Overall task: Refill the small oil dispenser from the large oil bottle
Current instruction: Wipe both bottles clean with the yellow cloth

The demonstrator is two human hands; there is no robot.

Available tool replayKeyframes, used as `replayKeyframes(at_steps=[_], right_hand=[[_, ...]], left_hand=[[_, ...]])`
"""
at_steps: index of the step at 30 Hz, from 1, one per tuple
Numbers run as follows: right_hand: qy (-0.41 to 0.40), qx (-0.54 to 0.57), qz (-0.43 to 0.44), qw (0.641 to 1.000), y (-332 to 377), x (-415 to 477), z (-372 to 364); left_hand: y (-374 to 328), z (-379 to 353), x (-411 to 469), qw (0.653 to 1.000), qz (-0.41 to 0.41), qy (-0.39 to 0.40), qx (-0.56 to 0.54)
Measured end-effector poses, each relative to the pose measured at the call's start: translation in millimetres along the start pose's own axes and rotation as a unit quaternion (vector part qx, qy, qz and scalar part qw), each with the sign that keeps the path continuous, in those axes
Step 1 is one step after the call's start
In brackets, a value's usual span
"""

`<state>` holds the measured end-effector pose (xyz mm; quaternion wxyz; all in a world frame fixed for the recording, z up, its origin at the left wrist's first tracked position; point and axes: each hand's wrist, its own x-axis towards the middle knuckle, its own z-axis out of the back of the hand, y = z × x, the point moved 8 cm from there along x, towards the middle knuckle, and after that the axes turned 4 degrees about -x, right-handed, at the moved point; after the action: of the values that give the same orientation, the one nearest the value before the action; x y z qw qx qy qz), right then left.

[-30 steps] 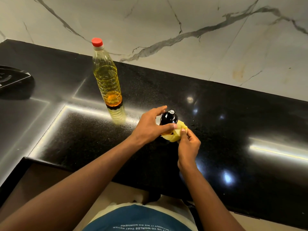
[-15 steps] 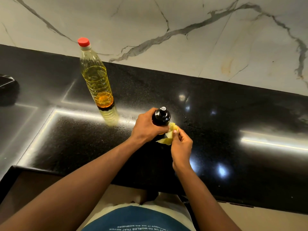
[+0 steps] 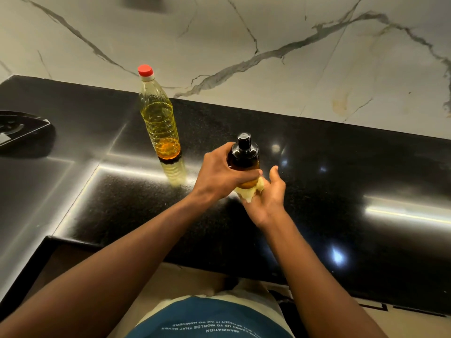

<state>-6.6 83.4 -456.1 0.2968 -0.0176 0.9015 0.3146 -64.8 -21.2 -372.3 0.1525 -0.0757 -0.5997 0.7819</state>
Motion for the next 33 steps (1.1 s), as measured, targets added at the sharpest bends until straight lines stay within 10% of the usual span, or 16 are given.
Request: replayKeyframes(at_steps=[23, 33], right_hand=[[-0.027, -0.052, 0.086, 0.995, 8.3, -45.8, 14.9], [0.008, -0.372, 0.243, 0.896, 53.9, -36.7, -28.3]], left_hand=[[-28.9, 13.4, -9.3, 0.998, -0.021, -0.051, 0.024], [-36.9, 5.5, -10.2, 0.999, -0.023, -0.026, 0.025]])
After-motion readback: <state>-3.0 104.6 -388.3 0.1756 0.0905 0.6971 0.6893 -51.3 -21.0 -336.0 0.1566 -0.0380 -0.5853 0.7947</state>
